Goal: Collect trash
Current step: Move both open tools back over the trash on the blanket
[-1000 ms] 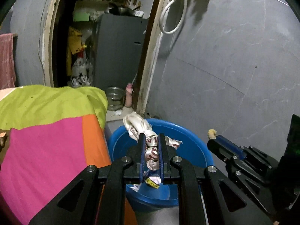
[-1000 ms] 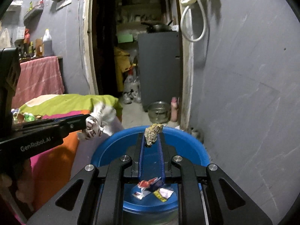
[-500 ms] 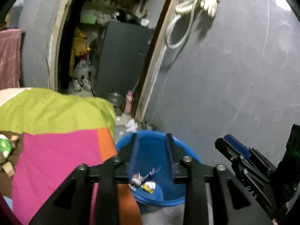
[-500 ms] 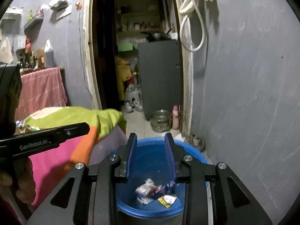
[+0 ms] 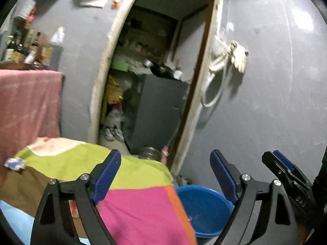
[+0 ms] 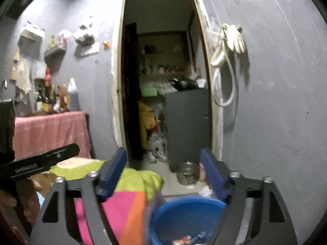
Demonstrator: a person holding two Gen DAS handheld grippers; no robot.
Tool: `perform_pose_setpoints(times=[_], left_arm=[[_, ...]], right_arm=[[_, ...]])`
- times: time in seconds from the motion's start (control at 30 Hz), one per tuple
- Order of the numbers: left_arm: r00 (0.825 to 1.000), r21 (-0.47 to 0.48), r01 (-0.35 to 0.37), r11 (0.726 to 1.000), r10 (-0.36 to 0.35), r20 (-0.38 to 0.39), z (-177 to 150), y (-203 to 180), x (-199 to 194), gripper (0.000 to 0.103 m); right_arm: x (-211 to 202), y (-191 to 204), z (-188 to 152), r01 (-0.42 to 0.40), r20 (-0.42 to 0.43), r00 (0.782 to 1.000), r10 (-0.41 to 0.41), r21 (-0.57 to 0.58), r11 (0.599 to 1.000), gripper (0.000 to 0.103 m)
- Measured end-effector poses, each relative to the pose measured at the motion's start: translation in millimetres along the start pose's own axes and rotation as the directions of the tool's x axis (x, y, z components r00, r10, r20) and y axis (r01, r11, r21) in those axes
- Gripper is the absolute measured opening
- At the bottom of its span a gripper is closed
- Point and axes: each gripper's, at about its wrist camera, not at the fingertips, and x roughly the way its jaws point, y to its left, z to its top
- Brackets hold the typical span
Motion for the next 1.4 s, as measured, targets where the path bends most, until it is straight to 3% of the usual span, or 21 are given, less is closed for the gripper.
perform_pose_setpoints(times=[0.03, 0.1, 0.3, 0.53, 0.8, 1.13, 1.4], left_arm=[[1.000, 0.003, -0.013, 1.000, 0.013, 0.009, 3.2, 7.4, -7.3, 0.086], [0.998, 0.008, -0.050, 0.999, 0.050, 0.031, 7.8, 22.6, -22.6, 0.099], [0.986, 0.004, -0.154, 0.988, 0.154, 0.064, 11.3, 76.7, -58.7, 0.100], [0.957, 0.017, -0.285, 0.958, 0.284, 0.049, -8.6, 128.9, -89.9, 0.101], [0.915, 0.011, -0.400, 0.917, 0.400, -0.046, -40.9, 186.9, -90.6, 0.101], [0.885, 0.010, -0.440, 0.898, 0.436, -0.165, -49.6, 237.6, -46.5, 0.101], [0.860, -0.009, -0.466, 0.885, 0.451, -0.241, -47.2, 274.5, -12.8, 0.100]], right_arm=[[0.5, 8.4, 2.7, -0.011, 0.008, 1.000, 0.011, -0.003, 1.000, 0.079], [1.7, 24.4, 5.8, -0.035, 0.026, 0.999, 0.035, -0.004, 0.999, 0.085], [9.2, 74.7, 5.3, -0.106, 0.059, 0.993, 0.105, 0.015, 0.994, 0.103], [30.9, 123.2, -11.3, -0.215, 0.035, 0.976, 0.213, 0.035, 0.976, 0.103], [68.1, 166.3, -38.0, -0.286, -0.092, 0.954, 0.284, -0.009, 0.958, 0.103], [119.5, 189.1, -69.4, -0.331, -0.295, 0.902, 0.316, 0.001, 0.944, 0.103], [141.0, 205.7, -95.6, -0.332, -0.440, 0.845, 0.304, 0.014, 0.943, 0.087]])
